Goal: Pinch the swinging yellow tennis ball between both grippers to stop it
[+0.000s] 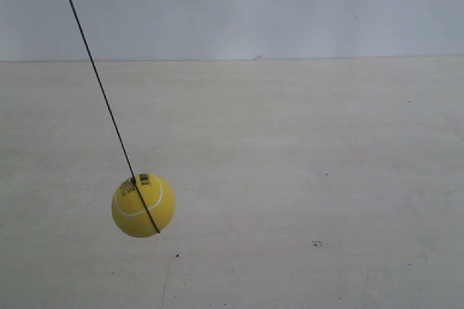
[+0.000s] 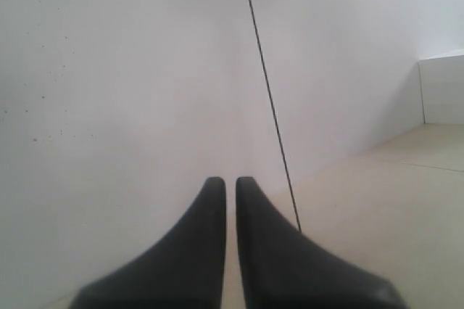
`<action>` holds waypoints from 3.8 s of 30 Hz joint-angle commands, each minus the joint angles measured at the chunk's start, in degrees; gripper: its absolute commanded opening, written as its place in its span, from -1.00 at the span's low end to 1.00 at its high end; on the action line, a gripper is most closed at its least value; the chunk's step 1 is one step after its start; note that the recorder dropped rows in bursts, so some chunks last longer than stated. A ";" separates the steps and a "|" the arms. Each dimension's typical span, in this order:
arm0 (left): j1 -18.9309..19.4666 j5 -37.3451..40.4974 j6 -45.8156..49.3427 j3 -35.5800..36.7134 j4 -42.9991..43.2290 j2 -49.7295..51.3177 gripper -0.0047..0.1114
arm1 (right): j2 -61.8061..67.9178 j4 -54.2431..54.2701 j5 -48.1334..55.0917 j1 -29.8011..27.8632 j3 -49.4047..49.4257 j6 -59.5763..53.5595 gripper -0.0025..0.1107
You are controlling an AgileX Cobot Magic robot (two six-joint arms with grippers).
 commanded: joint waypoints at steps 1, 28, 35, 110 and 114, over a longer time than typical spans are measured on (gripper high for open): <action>-0.43 0.29 0.24 0.27 -0.29 0.14 -0.84 | -0.26 17.77 2.78 -0.10 -0.01 -19.98 -0.96; -0.43 0.29 0.24 0.27 -0.29 0.14 -0.84 | -0.26 49.63 21.61 -0.10 -0.01 -59.19 -0.96; -0.43 0.29 0.24 0.27 -0.29 0.14 -0.84 | -0.26 49.63 21.61 -0.10 -0.01 -59.19 -0.96; 9.61 51.09 61.79 5.53 -64.80 -12.59 -0.84 | -0.26 49.87 21.49 -0.10 -0.01 -59.22 -0.96; 9.61 51.09 61.79 5.53 -64.80 -12.59 -0.84 | -0.26 49.87 21.49 -0.10 -0.01 -59.22 -0.96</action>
